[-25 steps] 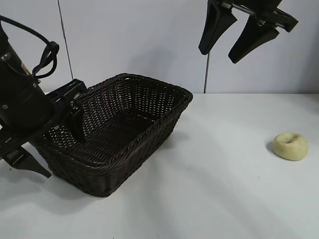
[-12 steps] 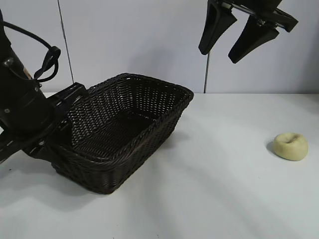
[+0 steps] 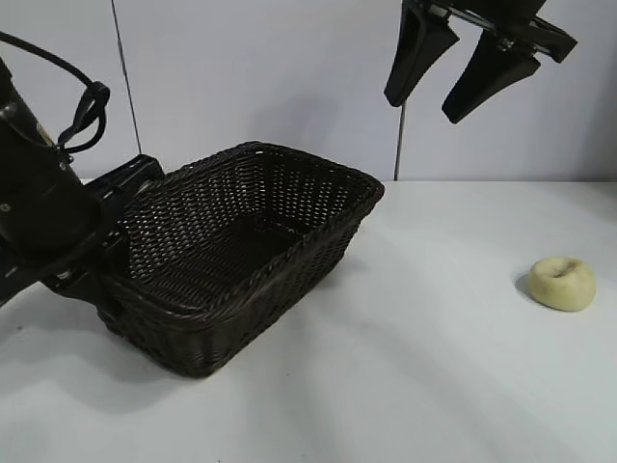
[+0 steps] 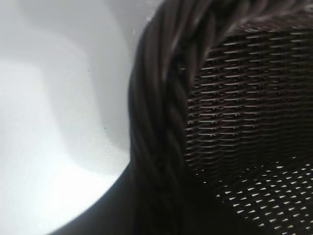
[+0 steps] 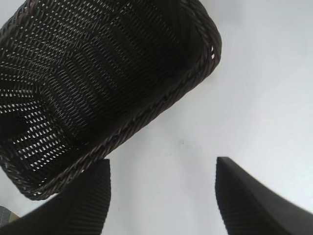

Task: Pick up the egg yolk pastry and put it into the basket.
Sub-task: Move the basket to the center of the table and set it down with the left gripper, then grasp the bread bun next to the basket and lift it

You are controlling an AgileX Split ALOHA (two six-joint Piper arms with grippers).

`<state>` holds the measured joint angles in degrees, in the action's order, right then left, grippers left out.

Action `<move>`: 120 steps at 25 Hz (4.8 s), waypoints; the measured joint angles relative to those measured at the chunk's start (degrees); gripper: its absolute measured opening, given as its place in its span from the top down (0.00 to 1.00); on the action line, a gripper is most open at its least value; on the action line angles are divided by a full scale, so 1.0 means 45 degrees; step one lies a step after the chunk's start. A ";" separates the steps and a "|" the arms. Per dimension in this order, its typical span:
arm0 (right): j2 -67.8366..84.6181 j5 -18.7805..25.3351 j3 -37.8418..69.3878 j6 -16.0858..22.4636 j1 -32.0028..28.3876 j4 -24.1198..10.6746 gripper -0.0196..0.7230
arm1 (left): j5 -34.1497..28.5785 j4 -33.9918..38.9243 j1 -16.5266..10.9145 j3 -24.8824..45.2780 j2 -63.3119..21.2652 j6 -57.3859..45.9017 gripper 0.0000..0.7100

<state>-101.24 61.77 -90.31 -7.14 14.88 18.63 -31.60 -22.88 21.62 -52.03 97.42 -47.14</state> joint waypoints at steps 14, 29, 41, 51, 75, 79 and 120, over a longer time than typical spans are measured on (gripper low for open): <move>0.0000 0.0000 0.0000 0.0000 0.0000 0.0000 0.36 | -0.2152 -0.1476 -0.1469 -0.1418 0.0014 0.5938 0.86; 0.0000 -0.0002 0.0000 0.0000 0.0000 0.0000 0.36 | -0.5301 -0.1067 -0.1482 -0.5541 0.2377 0.9963 0.86; 0.0000 0.0054 0.0000 0.0000 0.0000 0.0000 0.36 | -0.6514 -0.0966 -0.1482 -0.6847 0.3657 1.2075 0.86; 0.0000 0.0054 0.0000 0.0000 0.0000 0.0000 0.36 | -0.5480 -0.0980 -0.1471 -0.6850 0.3726 1.2174 0.86; 0.0000 0.0043 0.0000 0.0000 0.0000 0.0000 0.36 | -0.5274 -0.1313 -0.1471 -0.6920 0.4905 1.2311 0.36; 0.0000 0.0043 0.0000 0.0000 0.0000 0.0000 0.36 | -0.5424 -0.1343 -0.1471 -0.6920 0.4905 1.2311 0.23; 0.0000 0.0080 0.0000 0.0010 0.0000 0.0000 0.36 | -0.5160 -0.4658 -0.1493 -0.5119 0.0086 1.2482 0.20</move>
<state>-101.24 62.13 -90.31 -7.10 14.88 18.63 -54.82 -43.84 14.90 -75.06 97.80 9.03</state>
